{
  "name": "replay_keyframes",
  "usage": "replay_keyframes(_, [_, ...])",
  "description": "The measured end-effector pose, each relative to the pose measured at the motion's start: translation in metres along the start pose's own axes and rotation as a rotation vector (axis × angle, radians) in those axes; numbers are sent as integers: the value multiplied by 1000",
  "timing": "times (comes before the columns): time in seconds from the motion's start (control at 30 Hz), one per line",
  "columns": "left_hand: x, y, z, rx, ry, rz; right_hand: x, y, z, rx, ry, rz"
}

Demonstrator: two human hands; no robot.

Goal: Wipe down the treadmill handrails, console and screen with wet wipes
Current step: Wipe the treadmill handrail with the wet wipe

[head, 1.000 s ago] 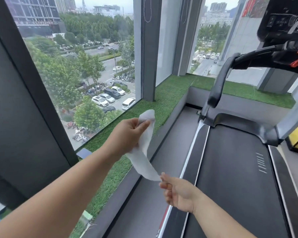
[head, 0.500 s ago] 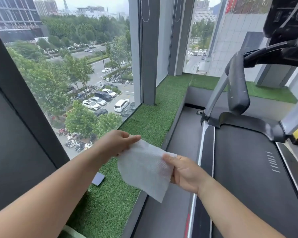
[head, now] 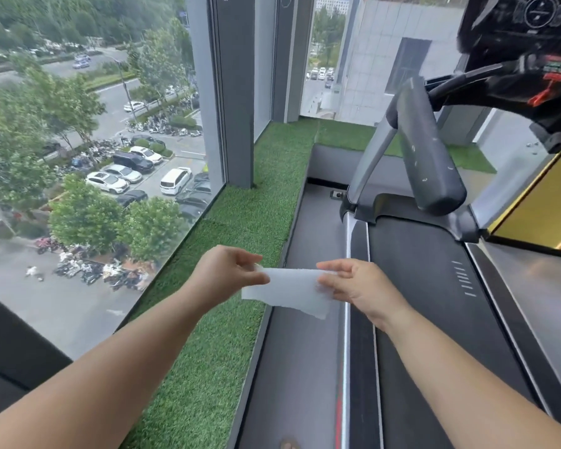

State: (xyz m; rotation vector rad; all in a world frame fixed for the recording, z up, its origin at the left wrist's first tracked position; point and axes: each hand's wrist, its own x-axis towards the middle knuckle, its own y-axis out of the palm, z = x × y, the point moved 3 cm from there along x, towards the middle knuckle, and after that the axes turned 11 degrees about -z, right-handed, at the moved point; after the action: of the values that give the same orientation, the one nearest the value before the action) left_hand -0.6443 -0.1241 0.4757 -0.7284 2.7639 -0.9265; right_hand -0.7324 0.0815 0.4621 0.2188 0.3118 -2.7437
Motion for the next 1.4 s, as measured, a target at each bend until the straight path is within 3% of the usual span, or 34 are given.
replay_keyframes(0.2, [77,14,-34,300,186,-21,72,-23,32,-424,-219,6])
replay_keyframes(0.3, [117,19,-51,153,186,75,112,-44,50,-535,-284,-3])
replay_keyframes(0.43, [159,34,-78,-154,70,375,158,-65,74,-175,-138,137])
replay_keyframes(0.63, [211,84,-121,-236,98,641,201,-85,113,13,-70,290])
replay_keyframes(0.77, [248,113,-133,-522,-54,545,230,-94,93,681,225,343])
replay_keyframes(0.87, [272,131,-135,-608,-164,496,247,-100,70,963,254,295])
replay_keyframes(1.03, [318,152,-127,-525,-155,376,279,-105,47,476,207,-82])
replay_keyframes(1.13, [341,154,-127,-466,-47,440,295,-109,59,226,82,-221])
replay_keyframes(1.27, [368,144,-138,-720,1,636,308,-117,91,259,-81,-279])
replay_keyframes(1.4, [384,141,-148,-802,57,717,311,-122,106,230,-76,-316])
